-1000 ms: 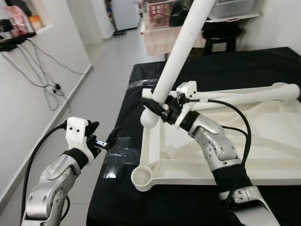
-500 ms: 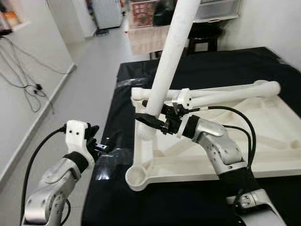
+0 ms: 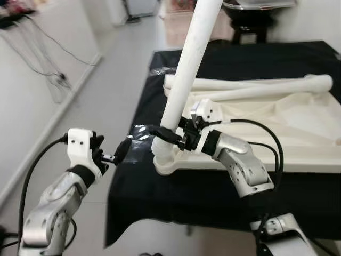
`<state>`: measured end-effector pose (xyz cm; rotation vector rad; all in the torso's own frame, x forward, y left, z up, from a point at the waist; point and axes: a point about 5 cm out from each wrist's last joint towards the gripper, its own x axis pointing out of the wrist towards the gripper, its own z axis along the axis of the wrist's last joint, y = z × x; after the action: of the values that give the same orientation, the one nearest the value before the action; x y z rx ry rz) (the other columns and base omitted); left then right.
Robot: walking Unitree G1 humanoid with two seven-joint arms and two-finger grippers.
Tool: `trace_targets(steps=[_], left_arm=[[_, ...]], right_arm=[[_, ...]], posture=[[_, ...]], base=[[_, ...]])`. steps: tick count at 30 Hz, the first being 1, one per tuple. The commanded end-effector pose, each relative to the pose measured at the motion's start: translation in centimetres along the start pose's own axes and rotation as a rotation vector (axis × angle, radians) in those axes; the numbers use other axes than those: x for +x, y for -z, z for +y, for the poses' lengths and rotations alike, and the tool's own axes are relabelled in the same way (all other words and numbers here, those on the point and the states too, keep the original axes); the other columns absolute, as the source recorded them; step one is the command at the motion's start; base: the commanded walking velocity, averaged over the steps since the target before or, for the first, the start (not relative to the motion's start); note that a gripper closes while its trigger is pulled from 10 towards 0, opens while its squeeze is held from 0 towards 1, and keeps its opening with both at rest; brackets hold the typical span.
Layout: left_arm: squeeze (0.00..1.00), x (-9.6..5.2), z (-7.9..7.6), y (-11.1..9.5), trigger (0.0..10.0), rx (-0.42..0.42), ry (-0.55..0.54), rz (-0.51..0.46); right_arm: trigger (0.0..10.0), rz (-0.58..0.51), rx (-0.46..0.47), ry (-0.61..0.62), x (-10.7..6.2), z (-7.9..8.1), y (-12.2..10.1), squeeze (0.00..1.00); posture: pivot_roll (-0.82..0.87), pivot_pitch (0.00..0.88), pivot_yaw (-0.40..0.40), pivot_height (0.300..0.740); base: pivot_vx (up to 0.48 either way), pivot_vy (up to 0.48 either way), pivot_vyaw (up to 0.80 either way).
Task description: Building children table
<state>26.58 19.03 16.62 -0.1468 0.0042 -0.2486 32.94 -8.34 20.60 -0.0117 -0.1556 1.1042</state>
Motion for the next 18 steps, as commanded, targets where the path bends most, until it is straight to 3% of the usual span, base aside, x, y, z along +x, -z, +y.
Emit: trace_targets(steps=[1, 18], left_arm=[[0.0, 0.22, -0.01, -0.47, 10.0, 0.003, 0.002, -0.009], [0.0, 0.07, 0.53, -0.57, 10.0, 0.016, -0.031, -0.024]], right_arm=[[10.0, -0.012, -0.015, 0.004, 0.34, 0.12, -0.35, 0.0], [10.0, 0.01, -0.004, 0.095, 0.47, 0.02, 0.58, 0.0]], posture=[[-0.06, 0.078, 0.095, 0.74], [-0.06, 0.059, 0.089, 0.74]], base=[[0.0, 0.0, 0.0], [0.0, 0.0, 0.0]])
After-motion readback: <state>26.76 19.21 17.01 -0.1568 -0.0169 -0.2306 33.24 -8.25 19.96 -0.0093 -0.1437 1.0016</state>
